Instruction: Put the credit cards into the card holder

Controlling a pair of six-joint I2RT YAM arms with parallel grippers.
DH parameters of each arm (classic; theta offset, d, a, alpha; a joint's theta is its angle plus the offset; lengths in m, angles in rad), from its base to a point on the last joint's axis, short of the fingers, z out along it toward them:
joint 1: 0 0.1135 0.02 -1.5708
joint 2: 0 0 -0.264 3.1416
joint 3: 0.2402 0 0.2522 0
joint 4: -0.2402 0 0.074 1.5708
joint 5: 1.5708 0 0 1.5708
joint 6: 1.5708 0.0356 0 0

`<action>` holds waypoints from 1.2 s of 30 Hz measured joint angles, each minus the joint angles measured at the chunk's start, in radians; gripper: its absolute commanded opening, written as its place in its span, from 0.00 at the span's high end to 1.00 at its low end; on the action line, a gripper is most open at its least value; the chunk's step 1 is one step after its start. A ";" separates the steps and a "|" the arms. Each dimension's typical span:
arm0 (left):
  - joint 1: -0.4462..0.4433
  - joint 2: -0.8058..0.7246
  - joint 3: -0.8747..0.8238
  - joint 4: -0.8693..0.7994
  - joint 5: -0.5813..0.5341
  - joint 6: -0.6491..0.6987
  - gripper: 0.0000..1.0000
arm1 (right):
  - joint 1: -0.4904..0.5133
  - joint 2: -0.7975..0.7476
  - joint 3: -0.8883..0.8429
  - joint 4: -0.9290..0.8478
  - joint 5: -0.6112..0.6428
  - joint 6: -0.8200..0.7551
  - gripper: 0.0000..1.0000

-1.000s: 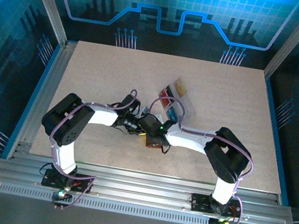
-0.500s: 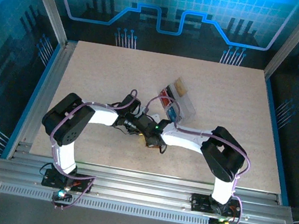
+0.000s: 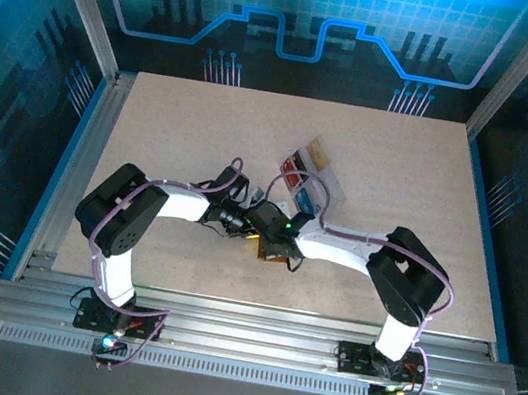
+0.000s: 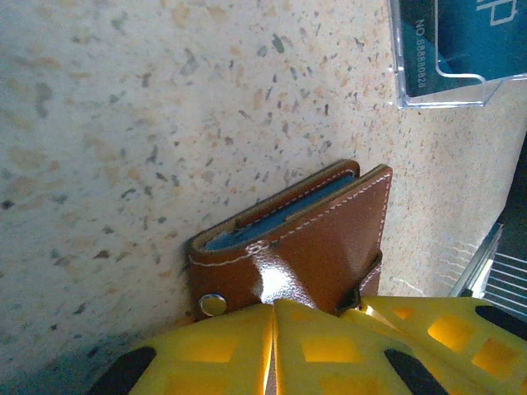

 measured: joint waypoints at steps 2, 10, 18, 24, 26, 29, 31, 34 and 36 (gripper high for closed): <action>-0.001 0.005 0.003 0.004 0.005 0.000 0.88 | -0.017 -0.037 -0.035 0.030 -0.033 0.000 1.00; -0.002 0.007 0.005 0.004 0.008 0.000 0.88 | -0.076 -0.131 -0.111 -0.026 -0.074 -0.001 1.00; -0.002 0.007 0.005 0.004 0.008 0.000 0.88 | -0.117 -0.185 -0.167 -0.071 -0.073 0.044 0.87; -0.002 0.007 0.005 0.004 0.008 0.000 0.88 | -0.145 -0.282 -0.232 -0.146 0.017 0.140 0.69; -0.002 0.007 0.005 0.004 0.008 0.000 0.88 | -0.134 -0.309 -0.223 -0.175 0.058 0.162 0.73; -0.002 0.007 0.005 0.004 0.008 0.000 0.88 | -0.083 -0.314 -0.167 -0.211 0.088 0.166 0.90; -0.002 0.007 0.005 0.004 0.008 0.000 0.88 | -0.044 -0.311 -0.123 -0.194 0.062 0.148 0.96; -0.002 0.007 0.005 0.004 0.008 0.000 0.88 | -0.021 -0.287 -0.082 -0.126 -0.021 0.126 0.97; -0.002 0.007 0.005 0.004 0.008 0.000 0.88 | -0.022 -0.254 -0.072 -0.083 -0.073 0.118 0.95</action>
